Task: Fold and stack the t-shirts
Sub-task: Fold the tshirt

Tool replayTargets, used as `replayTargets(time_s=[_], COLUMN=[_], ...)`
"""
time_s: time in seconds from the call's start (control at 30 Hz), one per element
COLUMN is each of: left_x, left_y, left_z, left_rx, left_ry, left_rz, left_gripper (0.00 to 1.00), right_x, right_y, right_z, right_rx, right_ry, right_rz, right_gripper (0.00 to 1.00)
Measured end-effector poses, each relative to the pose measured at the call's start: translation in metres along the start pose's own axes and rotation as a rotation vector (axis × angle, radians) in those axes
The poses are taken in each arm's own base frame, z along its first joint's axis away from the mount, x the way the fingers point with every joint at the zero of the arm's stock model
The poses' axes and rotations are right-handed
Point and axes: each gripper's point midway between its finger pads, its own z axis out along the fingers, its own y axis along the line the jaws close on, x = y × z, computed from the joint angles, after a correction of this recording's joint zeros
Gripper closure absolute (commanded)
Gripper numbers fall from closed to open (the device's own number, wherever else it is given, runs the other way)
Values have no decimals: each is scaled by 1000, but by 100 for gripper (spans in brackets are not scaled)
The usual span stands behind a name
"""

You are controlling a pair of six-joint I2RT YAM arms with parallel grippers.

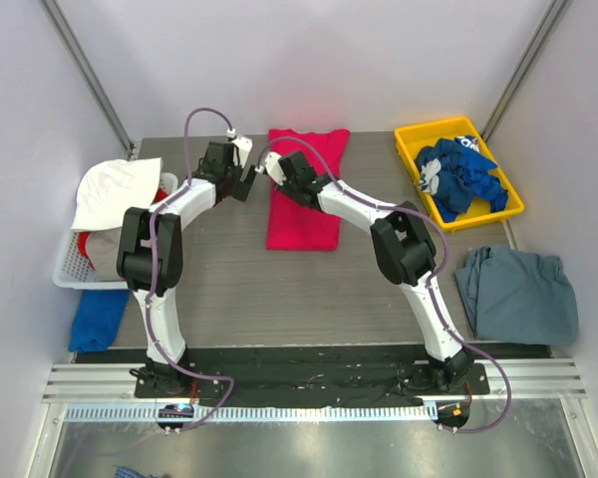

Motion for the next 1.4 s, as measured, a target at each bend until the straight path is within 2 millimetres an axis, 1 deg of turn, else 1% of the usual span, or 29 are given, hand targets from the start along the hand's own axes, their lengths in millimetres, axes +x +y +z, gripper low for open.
replayTargets(time_s=[0.1,0.17,0.2,0.23,0.33,0.43,0.5,0.6,0.7,0.77,0.83,0.9,0.93,1.07,1.17,1.27,1.4], left_x=[1,3,3,5,7,7,5,-2,-6,-8,-8,-8,-8,-11,-14,-14,-14], left_y=[0,-1,-1,-2,-3,-2,-1,2,4,5,6,5,5,6,7,7,7], left_z=[0,0,0,0,-3,-8,-11,-17,-23,-26,-28,-30,-31,-36,-40,-40,-40], left_rx=[0,3,4,5,10,11,10,5,2,1,1,5,7,9,9,9,10], left_ry=[2,5,6,9,10,7,1,-17,-31,-36,-37,-38,-39,-50,-59,-60,-58], left_rz=[0,1,1,1,1,1,0,-4,-6,-7,-6,-3,-3,-4,-5,-5,-5], left_gripper=[0,0,0,0,0,0,0,0,0,0,0,0,0,0,0,0,0], right_x=[2,10,15,22,31,29,25,16,6,1,2,7,13,45,68,81,83], right_y=[0,4,6,9,10,5,2,1,8,15,27,41,49,80,96,101,102], right_z=[0,-2,-4,-7,-22,-41,-55,-83,-105,-115,-123,-126,-127,-126,-126,-126,-126], right_rx=[2,-4,-9,-17,-27,-21,-15,-8,-14,-26,-49,-71,-83,-134,-165,-176,-175], right_ry=[3,18,30,45,61,50,35,-2,-37,-56,-61,-54,-43,24,73,98,97], right_rz=[0,-1,-4,-6,-5,8,14,20,20,19,13,-5,-17,-63,-94,-105,-105], right_gripper=[53,48,48,47,45,43,38,34,34,34,34,34,34,33,32,32,32])
